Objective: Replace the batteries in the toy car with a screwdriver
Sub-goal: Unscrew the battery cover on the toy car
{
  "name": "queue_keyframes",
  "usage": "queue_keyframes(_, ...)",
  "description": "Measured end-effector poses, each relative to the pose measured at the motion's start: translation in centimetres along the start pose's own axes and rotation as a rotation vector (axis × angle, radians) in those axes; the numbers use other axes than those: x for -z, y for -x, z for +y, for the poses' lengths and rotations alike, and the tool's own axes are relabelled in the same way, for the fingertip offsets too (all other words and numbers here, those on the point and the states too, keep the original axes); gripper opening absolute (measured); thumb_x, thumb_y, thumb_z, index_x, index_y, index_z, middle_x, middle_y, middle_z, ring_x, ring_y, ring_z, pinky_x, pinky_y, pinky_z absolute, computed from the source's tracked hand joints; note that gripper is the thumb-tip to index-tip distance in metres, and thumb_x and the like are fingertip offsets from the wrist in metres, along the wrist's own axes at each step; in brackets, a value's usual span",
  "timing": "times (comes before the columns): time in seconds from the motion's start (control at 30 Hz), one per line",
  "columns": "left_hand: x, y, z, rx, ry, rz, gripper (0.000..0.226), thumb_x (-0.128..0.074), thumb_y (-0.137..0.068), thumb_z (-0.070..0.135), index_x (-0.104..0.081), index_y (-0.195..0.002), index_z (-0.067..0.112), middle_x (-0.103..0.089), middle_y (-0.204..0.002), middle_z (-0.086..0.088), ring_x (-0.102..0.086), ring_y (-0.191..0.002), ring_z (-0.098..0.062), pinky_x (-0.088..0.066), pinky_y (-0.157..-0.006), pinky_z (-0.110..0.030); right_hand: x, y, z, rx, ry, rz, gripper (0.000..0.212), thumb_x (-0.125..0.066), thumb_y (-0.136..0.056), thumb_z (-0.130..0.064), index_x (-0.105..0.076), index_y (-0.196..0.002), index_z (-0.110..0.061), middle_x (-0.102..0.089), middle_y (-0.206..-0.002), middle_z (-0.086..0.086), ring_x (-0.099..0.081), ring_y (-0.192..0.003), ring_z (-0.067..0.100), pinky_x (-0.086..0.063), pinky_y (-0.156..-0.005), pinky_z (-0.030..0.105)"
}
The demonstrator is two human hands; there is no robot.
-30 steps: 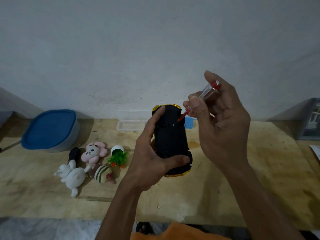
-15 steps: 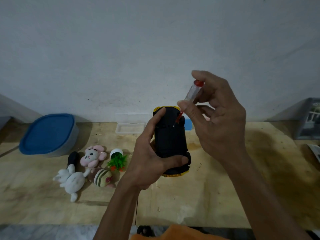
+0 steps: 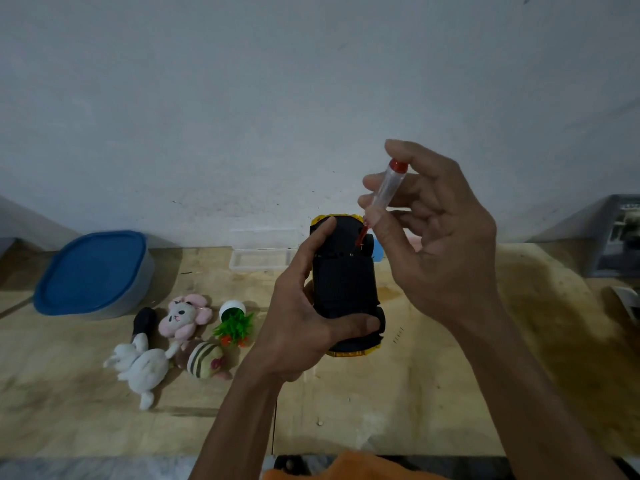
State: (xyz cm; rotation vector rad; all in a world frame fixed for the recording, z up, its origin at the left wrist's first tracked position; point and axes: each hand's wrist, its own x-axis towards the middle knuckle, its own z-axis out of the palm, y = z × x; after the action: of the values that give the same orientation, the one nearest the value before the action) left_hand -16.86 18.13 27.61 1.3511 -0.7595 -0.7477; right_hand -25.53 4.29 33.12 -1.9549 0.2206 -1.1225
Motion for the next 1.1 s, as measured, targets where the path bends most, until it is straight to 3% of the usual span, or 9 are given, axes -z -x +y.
queue_keyframes(0.1, 0.0, 0.0, -0.1, -0.003, 0.0, -0.009, 0.112, -0.09, -0.06, -0.008, -0.04, -0.148, 0.04, -0.055, -0.138, 0.017, -0.067, -0.113, -0.019, -0.061, -0.083, -0.041, -0.1, -0.1, 0.2, -0.025, -0.001, 0.056, 0.051, -0.077, -0.086, -0.007, -0.055, -0.131, -0.015, -0.062, -0.113, 0.0, -0.068, -0.095, 0.018, -0.058, -0.077, 0.024)
queue_keyframes(0.3, 0.1, -0.1, -0.1, 0.016, 0.027, -0.012, 0.112, -0.091, -0.058, -0.007, -0.042, -0.147, 0.04, -0.055, -0.137, 0.017, -0.068, -0.111, -0.024, -0.061, -0.083, -0.046, -0.2, -0.2, 0.3, -0.028, -0.011, 0.016, 0.054, -0.066, -0.093, -0.003, -0.045, -0.141, -0.017, -0.067, -0.113, 0.006, -0.073, -0.098, 0.016, -0.06, -0.085, 0.037)
queue_keyframes(0.47, 0.3, -0.3, 0.0, 0.014, 0.032, -0.021, 0.114, -0.09, -0.06, -0.011, -0.04, -0.148, 0.041, -0.053, -0.14, 0.016, -0.068, -0.112, -0.023, -0.061, -0.082, -0.046, -0.5, -0.5, 0.2, -0.054, -0.039, 0.076, 0.052, -0.075, -0.087, -0.008, -0.051, -0.131, -0.023, -0.064, -0.106, -0.003, -0.071, -0.092, 0.018, -0.059, -0.079, 0.027)
queue_keyframes(0.53, 0.3, -0.3, -0.1, 0.017, 0.037, -0.017, 0.114, -0.09, -0.06, -0.012, -0.04, -0.148, 0.041, -0.052, -0.142, 0.014, -0.067, -0.112, -0.025, -0.061, -0.082, -0.047, -0.6, -0.6, 0.2, -0.046, -0.048, 0.065, 0.053, -0.073, -0.088, -0.004, -0.05, -0.134, -0.02, -0.063, -0.102, -0.005, -0.071, -0.092, 0.019, -0.06, -0.081, 0.029)
queue_keyframes(0.67, 0.4, -0.3, -0.1, 0.014, 0.063, -0.01, 0.115, -0.089, -0.06, -0.013, -0.04, -0.147, 0.042, -0.051, -0.143, 0.01, -0.067, -0.113, -0.026, -0.062, -0.081, -0.044, -0.7, -0.6, 0.4, -0.062, -0.078, 0.035, 0.052, -0.066, -0.093, -0.002, -0.045, -0.138, -0.015, -0.067, -0.104, 0.006, -0.073, -0.096, 0.019, -0.06, -0.084, 0.04)
queue_keyframes(0.9, 0.5, -0.3, 0.0, 0.014, 0.07, -0.004, 0.116, -0.087, -0.06, -0.017, -0.038, -0.147, 0.042, -0.055, -0.137, 0.008, -0.068, -0.111, -0.025, -0.062, -0.077, -0.04, -0.9, -0.7, 0.4, -0.034, 0.004, 0.055, 0.049, -0.072, -0.091, -0.009, -0.052, -0.134, -0.021, -0.064, -0.115, 0.004, -0.069, -0.095, 0.017, -0.06, -0.074, 0.026)
queue_keyframes(1.1, 0.5, -0.3, -0.2, 0.031, 0.076, -0.005, 0.115, -0.089, -0.059, -0.015, -0.04, -0.146, 0.043, -0.052, -0.142, 0.004, -0.067, -0.111, -0.028, -0.062, -0.081, -0.047, -1.1, -0.8, 0.4, -0.062, -0.01, 0.017, 0.047, -0.059, -0.098, -0.004, -0.045, -0.142, -0.011, -0.066, -0.11, 0.003, -0.074, -0.092, 0.013, -0.061, -0.078, 0.031)
